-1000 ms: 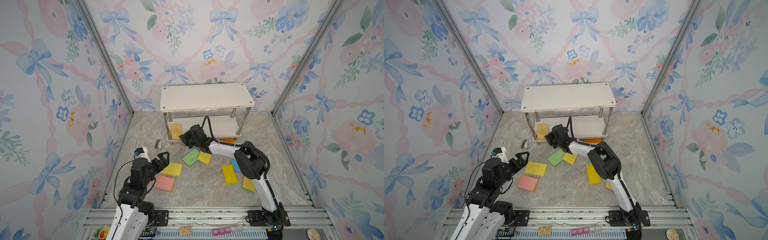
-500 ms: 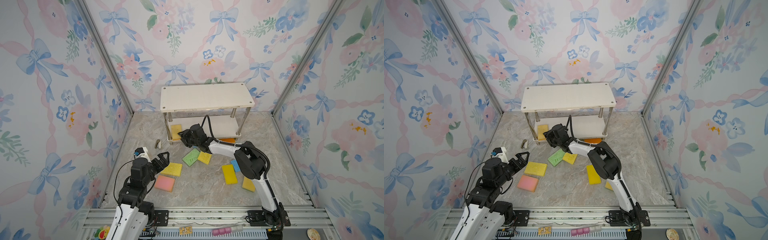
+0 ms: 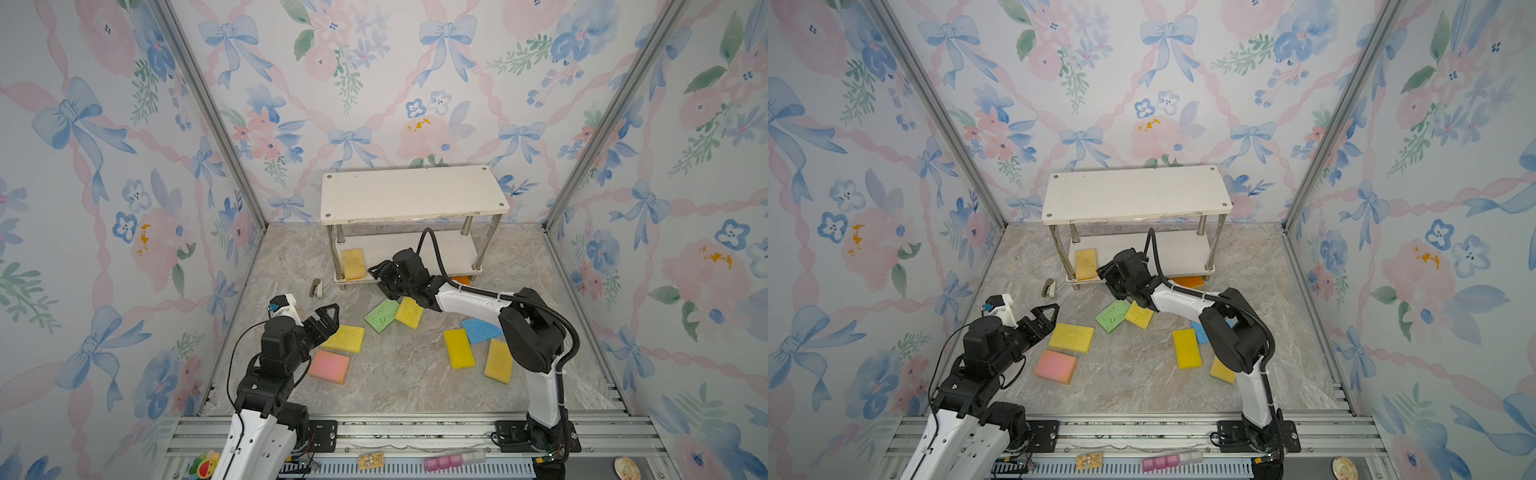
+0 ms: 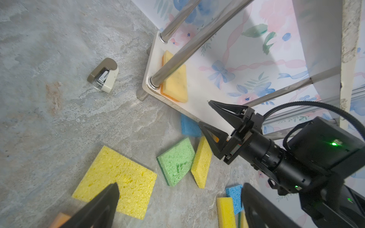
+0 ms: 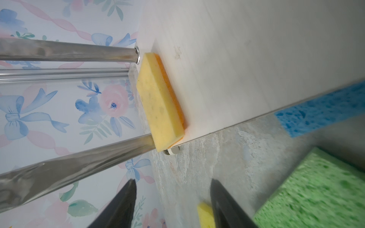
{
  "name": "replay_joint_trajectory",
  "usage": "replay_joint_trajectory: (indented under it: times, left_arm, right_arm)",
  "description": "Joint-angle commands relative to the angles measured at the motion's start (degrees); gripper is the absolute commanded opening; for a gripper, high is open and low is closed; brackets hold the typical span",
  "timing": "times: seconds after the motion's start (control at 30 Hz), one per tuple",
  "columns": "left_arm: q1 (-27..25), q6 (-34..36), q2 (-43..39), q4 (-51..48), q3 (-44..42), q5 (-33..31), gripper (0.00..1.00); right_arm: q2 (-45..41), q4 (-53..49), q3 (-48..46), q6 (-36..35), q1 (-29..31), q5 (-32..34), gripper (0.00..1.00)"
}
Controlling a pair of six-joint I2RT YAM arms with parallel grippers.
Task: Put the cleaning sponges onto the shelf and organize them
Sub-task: 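Open the right gripper to release the sponge on the lower shelf, then move the right gripper down to the orange-faced sponge by the shelf base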
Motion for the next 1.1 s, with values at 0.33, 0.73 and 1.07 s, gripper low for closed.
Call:
replay_joint_trajectory:
  times: [0.33, 0.73, 1.07]
  left_arm:
    - [-0.17, 2.68, 3.78, -0.28, 2.07, 0.54, 0.98]
    - [-0.65, -4.99, 17.45, 5.5, 3.99, 6.12, 0.98]
    - [-8.77, -12.05, 22.53, 18.98, -1.16, 8.51, 0.98]
  right_arm:
    - [-14.46, -19.86, -3.15, -15.3, -2.53, 0.91, 0.64]
    - [-24.17, -29.82, -10.69, -22.25, -5.77, -1.13, 0.64]
    - [-38.24, -29.19, -25.3, -17.2, -10.48, 1.6, 0.6]
